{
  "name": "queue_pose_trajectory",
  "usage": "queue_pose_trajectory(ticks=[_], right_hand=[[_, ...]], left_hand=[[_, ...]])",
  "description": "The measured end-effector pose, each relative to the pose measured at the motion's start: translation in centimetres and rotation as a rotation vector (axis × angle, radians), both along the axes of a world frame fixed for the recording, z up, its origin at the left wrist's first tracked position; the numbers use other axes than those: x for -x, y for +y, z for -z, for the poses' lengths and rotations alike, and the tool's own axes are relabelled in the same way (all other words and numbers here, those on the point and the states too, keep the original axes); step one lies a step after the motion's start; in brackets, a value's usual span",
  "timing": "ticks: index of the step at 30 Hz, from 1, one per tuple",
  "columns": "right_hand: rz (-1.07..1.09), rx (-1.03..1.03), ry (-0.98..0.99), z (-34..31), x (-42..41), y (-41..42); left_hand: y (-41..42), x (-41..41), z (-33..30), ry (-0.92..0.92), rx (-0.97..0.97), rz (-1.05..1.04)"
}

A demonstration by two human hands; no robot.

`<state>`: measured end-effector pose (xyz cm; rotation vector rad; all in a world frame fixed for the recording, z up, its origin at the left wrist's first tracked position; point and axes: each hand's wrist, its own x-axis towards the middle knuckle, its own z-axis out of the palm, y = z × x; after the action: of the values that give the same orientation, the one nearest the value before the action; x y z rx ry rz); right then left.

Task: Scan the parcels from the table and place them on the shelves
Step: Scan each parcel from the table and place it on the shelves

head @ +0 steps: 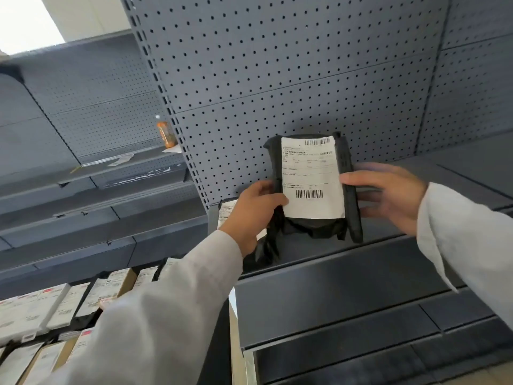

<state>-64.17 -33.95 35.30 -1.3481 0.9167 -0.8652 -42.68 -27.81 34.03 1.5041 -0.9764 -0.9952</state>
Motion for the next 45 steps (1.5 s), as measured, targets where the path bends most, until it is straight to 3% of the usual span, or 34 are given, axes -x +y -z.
queue_pose_trajectory(ticks=[9,16,31,38,45], right_hand=[[-0.050,-0.189,0.155,3.7,1.1,-7.4],[-0.079,-0.246,0.165,5.9,1.3,-9.7],[-0.043,-0.265,0.135,4.8,1.9,-9.3],[0.027,-0.258,0.130,4.3,1.9,-8.5],[0.053,0.018,0.193,3.5,2.2,-6.2]], left_hand=[[-4.3,3.0,3.7,0.059,-0.231,-0.014],[-5.4,3.9,5.6,0.070,-0.317,-0.057],[-5.5,5.1,5.8,0.116,-0.309,-0.034],[-4.2,5.5,5.9,0.019,-0.285,0.014],[0.0,4.2,3.7,0.060,-0.110,-0.003]])
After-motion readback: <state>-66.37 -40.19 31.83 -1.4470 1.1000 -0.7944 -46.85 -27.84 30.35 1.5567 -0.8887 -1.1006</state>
